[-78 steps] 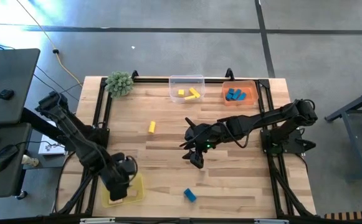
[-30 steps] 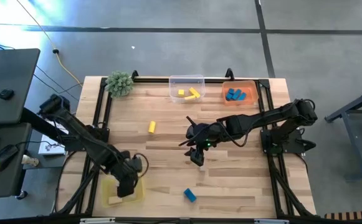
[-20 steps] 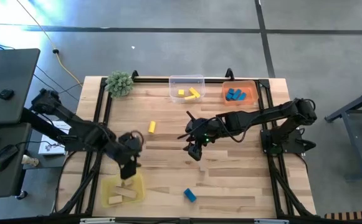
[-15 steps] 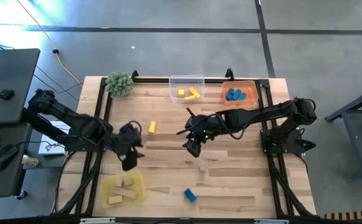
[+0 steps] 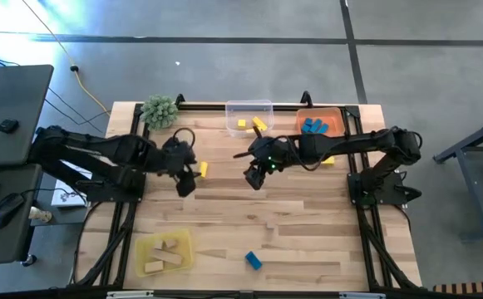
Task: Sort & place blocks by color
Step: Put the yellow block into the transparent bin
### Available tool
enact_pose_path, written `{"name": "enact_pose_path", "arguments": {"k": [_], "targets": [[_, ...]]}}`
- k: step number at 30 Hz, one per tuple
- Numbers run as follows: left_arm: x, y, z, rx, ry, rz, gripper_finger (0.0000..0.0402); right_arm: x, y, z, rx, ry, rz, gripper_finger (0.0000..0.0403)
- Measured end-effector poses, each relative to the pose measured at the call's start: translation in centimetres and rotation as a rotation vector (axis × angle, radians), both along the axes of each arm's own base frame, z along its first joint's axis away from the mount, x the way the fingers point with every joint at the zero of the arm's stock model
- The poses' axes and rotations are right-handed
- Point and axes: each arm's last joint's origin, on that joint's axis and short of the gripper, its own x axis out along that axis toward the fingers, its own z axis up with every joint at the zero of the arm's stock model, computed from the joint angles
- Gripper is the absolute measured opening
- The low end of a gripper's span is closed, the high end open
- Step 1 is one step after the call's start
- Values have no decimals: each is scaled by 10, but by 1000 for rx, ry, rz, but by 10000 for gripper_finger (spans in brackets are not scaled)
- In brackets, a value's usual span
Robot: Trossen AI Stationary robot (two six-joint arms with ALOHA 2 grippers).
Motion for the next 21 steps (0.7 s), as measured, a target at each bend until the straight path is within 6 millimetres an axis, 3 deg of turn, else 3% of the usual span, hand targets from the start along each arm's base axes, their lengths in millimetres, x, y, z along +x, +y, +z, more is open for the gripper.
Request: {"name": "enact_pose_path", "arguments": {"k": [12,21], "targets": [[0,55,-7,-112,-17,367,242,-15,-45,-10,-74,170,-27,215],[19,79,-36,-226,70,556,237,-23,-85,-10,-58,180,-17,215]]}}
